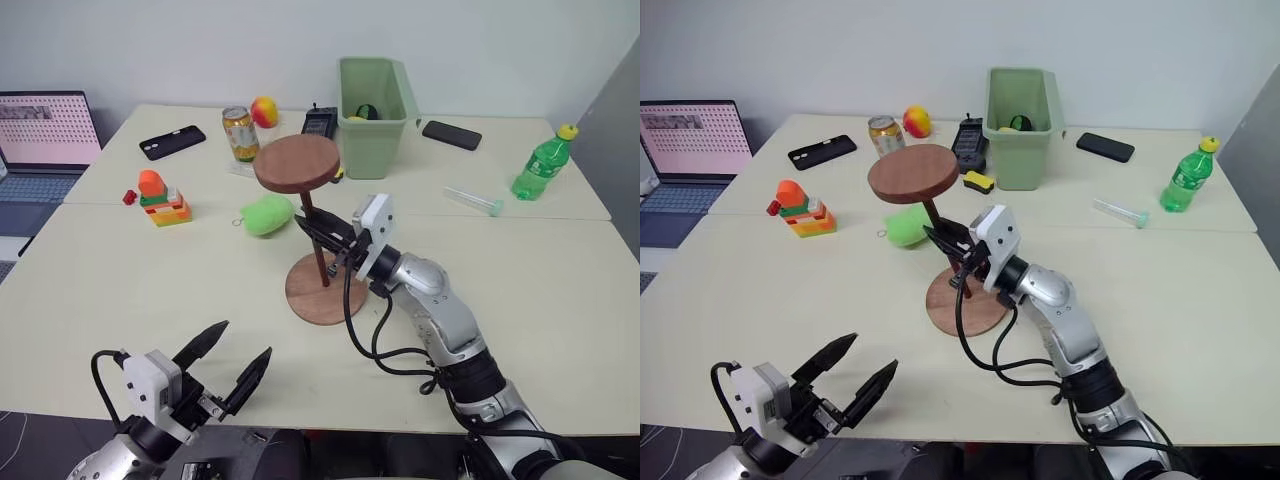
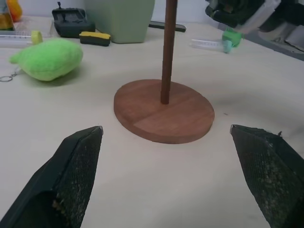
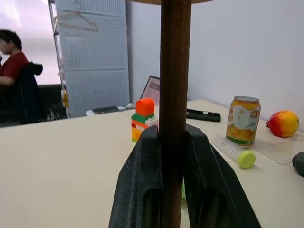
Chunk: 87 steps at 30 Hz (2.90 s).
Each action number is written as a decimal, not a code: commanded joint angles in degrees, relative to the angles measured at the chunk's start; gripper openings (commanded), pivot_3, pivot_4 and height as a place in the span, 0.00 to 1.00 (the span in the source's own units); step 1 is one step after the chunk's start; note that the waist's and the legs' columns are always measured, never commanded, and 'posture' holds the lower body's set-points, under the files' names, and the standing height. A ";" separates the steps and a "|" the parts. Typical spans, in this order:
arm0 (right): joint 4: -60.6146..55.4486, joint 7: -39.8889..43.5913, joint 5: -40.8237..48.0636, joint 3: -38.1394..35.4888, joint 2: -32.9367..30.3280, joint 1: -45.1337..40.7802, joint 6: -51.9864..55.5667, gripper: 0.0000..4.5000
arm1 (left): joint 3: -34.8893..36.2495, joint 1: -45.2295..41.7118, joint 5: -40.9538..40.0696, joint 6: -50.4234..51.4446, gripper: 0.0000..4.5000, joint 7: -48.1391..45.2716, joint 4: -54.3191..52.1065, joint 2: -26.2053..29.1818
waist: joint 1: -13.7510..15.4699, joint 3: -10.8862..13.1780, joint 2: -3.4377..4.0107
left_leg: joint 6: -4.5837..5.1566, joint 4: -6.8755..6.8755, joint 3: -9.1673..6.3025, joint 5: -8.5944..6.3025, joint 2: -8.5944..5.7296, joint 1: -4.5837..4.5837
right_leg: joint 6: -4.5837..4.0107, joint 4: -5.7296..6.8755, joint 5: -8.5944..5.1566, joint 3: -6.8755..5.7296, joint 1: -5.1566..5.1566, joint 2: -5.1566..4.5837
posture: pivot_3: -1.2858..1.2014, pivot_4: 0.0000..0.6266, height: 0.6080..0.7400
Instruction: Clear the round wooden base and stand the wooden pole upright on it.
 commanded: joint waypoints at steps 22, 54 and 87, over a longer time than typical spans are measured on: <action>6.93 -0.09 -4.29 3.65 -5.87 4.48 16.60 0.05 | 0.24 -6.50 -4.94 14.22 1.00 10.63 -12.26 3.60 | -0.05 -1.41 0.62 | 0.02 -0.21 -0.03 -0.02 0.03 1.13 | -0.07 -0.45 -0.07 0.01 0.93 0.05 | 0.52 0.24 1.00; 9.64 -1.64 -3.80 5.19 -4.81 4.46 23.66 0.05 | 6.03 -6.65 -6.24 8.36 1.00 0.11 -0.17 4.22 | -0.17 -2.27 0.94 | -0.09 -1.57 0.11 -0.05 0.08 2.01 | -0.46 -1.05 -0.85 0.20 1.48 -0.05 | 0.52 0.24 1.00; -9.98 -1.67 3.00 2.74 -6.78 -1.66 39.84 0.05 | 2.81 -11.36 -8.12 14.65 1.00 8.26 -10.30 5.57 | -0.35 -1.56 0.78 | -0.37 -2.03 0.05 -0.13 0.08 1.33 | -0.20 -1.71 -0.43 0.13 0.79 -0.06 | 0.52 0.24 1.00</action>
